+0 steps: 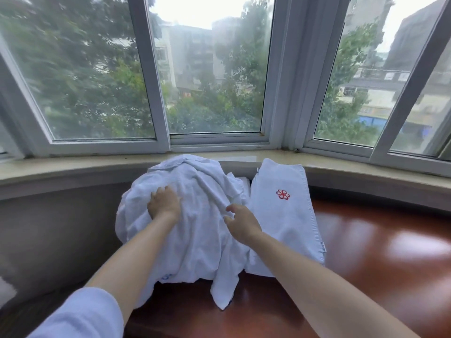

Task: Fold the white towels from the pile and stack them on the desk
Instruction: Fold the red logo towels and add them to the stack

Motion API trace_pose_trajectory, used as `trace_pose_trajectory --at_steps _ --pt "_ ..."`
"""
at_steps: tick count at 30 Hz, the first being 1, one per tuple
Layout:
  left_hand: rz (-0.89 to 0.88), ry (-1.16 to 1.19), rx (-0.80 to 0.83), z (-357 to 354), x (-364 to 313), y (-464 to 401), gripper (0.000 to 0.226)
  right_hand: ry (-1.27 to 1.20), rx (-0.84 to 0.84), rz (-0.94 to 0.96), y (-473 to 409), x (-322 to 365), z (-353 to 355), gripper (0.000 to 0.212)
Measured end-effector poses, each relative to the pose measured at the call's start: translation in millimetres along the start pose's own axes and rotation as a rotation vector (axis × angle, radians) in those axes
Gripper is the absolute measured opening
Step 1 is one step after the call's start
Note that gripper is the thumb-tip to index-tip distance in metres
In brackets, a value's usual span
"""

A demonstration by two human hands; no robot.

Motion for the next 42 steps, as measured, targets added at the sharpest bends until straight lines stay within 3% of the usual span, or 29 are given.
trace_pose_trajectory --at_steps 2,7,9,13,16,20,24,26,28,30,31,33,34,35,38,40,42 --pt "-0.028 -0.004 -0.003 4.4 -0.1 -6.0 0.032 0.001 0.000 -0.005 -9.4 4.1 1.9 0.037" --pt "-0.018 -0.051 -0.007 6.0 6.0 -11.5 0.041 0.037 -0.003 0.031 -30.1 14.5 5.6 0.038" --pt "-0.008 -0.030 0.028 3.6 9.0 -17.8 0.031 0.028 -0.012 0.049 -34.4 18.5 3.7 0.037" --pt "-0.034 0.310 0.117 6.0 17.0 -28.3 0.015 -0.011 -0.044 0.071 -36.1 24.6 -3.7 0.034" --pt "0.040 0.601 0.266 13.7 22.7 -31.1 0.021 0.006 -0.067 0.092 -35.9 28.2 -5.6 0.034" --pt "-0.089 0.664 0.328 32.8 3.8 -9.1 0.016 0.028 -0.114 0.102 -37.6 34.6 -7.7 0.040" --pt "-0.146 1.033 0.701 36.0 -8.4 25.3 0.030 0.089 -0.163 0.160 -38.5 42.1 -8.0 0.069" --pt "-0.109 1.133 0.780 40.1 -2.2 31.8 0.033 0.135 -0.091 0.140 -36.4 38.9 -8.6 0.088" --pt "-0.097 1.221 0.964 44.0 2.9 39.1 0.037 0.183 0.008 0.097 -32.8 33.4 -9.8 0.102" --pt "-0.101 1.224 1.138 49.4 3.1 48.5 0.049 0.286 0.101 0.158 -30.3 35.6 -9.2 0.092" --pt "-0.094 1.200 1.195 52.2 2.8 53.3 0.051 0.288 0.147 0.214 -29.2 36.9 -9.4 0.073" --pt "-0.092 1.162 1.276 61.2 3.5 59.7 0.039 0.037 0.148 0.200 -21.6 43.4 -10.4 0.021" --pt "-0.102 1.181 1.290 66.0 3.6 58.8 0.025 -0.153 0.108 0.139 -15.2 47.4 -7.8 0.012" --pt "-0.119 1.244 1.300 71.0 3.6 58.0 0.014 -0.317 0.060 0.038 -9.0 49.3 -4.0 0.021" --pt "-0.124 1.339 1.196 68.9 8.4 46.4 0.051 -0.526 -0.004 -0.152 -1.3 41.5 9.7 0.017" --pt "-0.165 1.169 1.155 59.4 11.4 46.8 0.076 -0.676 -0.035 -0.154 8.4 42.1 22.7 0.026" --pt "-0.167 0.937 1.214 49.1 13.6 57.6 0.092 -0.885 -0.077 -0.188 19.3 44.8 37.5 0.048"
Point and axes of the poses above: each hand's wrist, its own y-axis away from the middle knuckle, its own z-axis out of the back of the hand, x = y × z, the point moved 3 cm from there along -y, towards the middle knuckle, and after that the axes turned 13 degrees about z, right-handed, at the moved point
